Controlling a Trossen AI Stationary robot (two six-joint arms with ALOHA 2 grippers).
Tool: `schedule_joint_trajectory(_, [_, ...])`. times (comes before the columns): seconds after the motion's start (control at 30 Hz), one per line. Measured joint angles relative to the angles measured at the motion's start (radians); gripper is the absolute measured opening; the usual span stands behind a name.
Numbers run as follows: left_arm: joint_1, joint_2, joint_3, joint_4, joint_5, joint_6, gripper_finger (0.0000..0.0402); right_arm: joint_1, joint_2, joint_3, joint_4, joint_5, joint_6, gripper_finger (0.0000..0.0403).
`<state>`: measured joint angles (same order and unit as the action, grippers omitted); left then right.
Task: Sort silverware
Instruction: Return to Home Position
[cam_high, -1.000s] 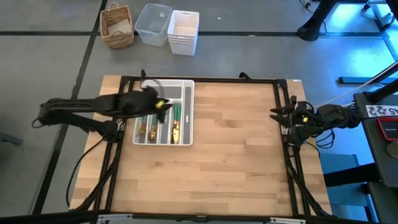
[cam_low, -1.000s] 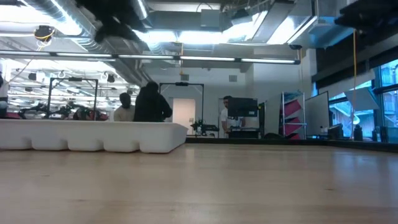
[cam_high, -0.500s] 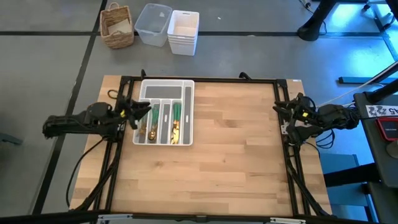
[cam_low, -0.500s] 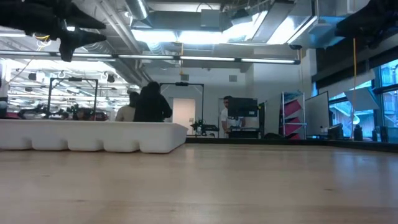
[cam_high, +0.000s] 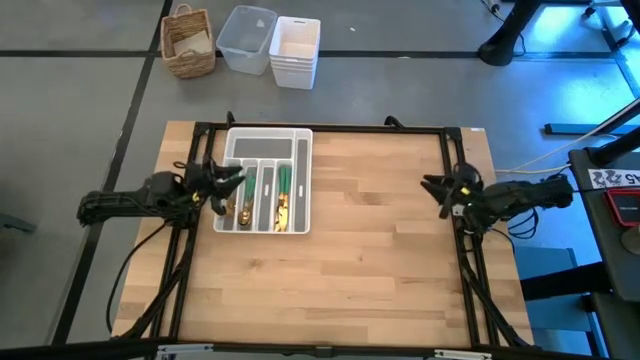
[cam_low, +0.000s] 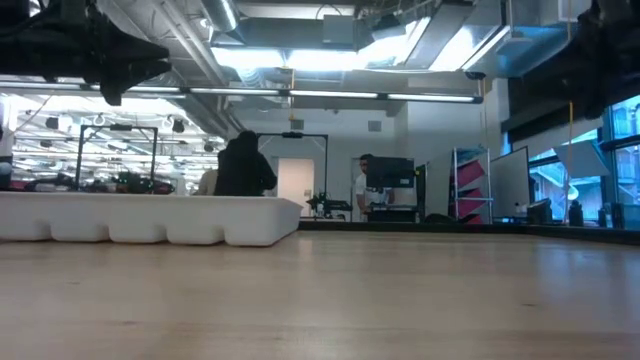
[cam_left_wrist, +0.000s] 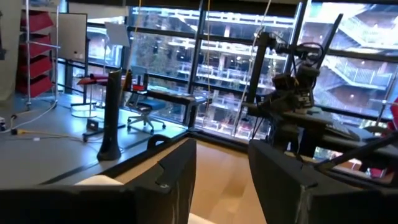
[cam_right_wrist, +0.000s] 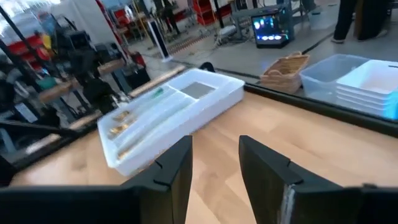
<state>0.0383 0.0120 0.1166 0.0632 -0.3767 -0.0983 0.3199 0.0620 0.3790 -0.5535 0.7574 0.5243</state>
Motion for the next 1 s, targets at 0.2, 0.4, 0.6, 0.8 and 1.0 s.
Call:
schedule_joint_trajectory(0.2, [0.0,0.0,-0.031,-0.003,0.0,0.008,0.0141,0.0,0.0,-0.146,0.194,-0.008,0.0,0.0133])
schedule_joint_trajectory(0.4, [0.0,0.0,-0.087,-0.003,-0.001,-0.027,0.014,0.0,0.0,-0.254,0.273,-0.008,0.046,0.0133])
schedule_joint_trajectory(0.6, [0.002,0.015,-0.107,-0.002,-0.008,-0.057,0.014,0.0,0.008,-0.276,0.275,-0.006,0.025,0.0133])
schedule_joint_trajectory(0.8, [0.003,0.014,-0.107,0.0,-0.017,-0.051,0.014,0.0,0.007,-0.275,0.266,-0.013,-0.126,0.0133])
schedule_joint_trajectory(1.0, [0.003,0.014,-0.107,-0.001,-0.016,-0.052,0.014,0.0,0.008,-0.276,0.266,-0.068,-0.143,0.0133])
